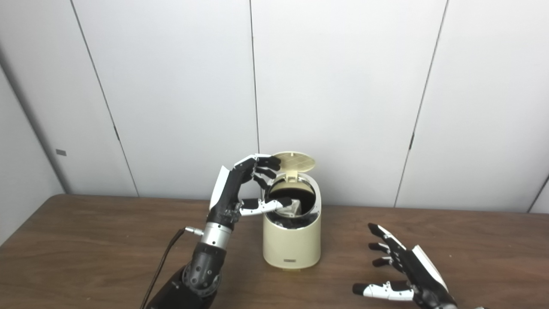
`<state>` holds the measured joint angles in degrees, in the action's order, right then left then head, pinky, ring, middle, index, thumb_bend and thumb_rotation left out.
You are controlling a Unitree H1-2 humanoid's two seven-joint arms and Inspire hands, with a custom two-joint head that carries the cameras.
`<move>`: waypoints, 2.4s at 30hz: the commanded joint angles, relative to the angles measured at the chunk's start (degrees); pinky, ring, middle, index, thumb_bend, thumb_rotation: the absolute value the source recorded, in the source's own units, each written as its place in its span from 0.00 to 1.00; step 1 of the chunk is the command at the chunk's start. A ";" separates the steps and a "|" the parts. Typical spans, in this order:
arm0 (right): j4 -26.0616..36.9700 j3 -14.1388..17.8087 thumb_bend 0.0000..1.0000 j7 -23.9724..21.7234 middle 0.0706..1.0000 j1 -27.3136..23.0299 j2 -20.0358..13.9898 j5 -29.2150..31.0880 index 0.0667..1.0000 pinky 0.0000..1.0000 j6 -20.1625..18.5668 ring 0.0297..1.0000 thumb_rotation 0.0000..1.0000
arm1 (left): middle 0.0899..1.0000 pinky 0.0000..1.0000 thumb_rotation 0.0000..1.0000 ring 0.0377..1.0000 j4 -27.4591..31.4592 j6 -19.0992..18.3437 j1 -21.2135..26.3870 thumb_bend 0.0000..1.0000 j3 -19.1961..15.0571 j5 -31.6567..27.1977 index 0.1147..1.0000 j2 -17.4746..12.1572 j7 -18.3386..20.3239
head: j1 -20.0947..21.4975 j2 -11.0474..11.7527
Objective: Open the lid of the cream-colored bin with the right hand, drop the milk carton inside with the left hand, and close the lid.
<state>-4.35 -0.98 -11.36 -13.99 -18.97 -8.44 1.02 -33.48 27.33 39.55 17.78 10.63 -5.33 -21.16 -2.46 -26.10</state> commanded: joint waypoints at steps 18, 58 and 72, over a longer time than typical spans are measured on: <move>2.47 0.41 0.80 0.41 0.93 -1.76 -0.73 0.14 0.93 0.71 1.29 0.84 0.25 | 0.57 0.43 0.00 0.52 4.11 -0.40 -0.46 0.75 -0.35 -0.77 0.60 -0.08 1.47 | -0.43 0.09; 3.06 -0.23 0.80 1.88 0.88 -6.94 2.25 0.00 0.90 0.70 1.85 0.81 0.30 | 0.82 0.67 0.18 0.79 37.24 -34.99 -18.48 0.75 -19.27 -28.98 0.89 -1.15 21.92 | -1.22 -0.02; 4.20 -2.72 0.88 0.35 0.86 -19.12 3.58 -0.97 0.86 0.68 -0.50 0.81 0.46 | 0.74 0.57 0.11 0.69 34.65 -33.03 -24.21 0.71 -20.36 -26.58 0.83 -0.91 25.07 | 0.44 0.37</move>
<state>-2.15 -3.52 -11.32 -29.20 -14.80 -8.28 0.12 0.71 -7.80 14.43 -2.40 -16.13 -5.87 2.85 -2.02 -25.66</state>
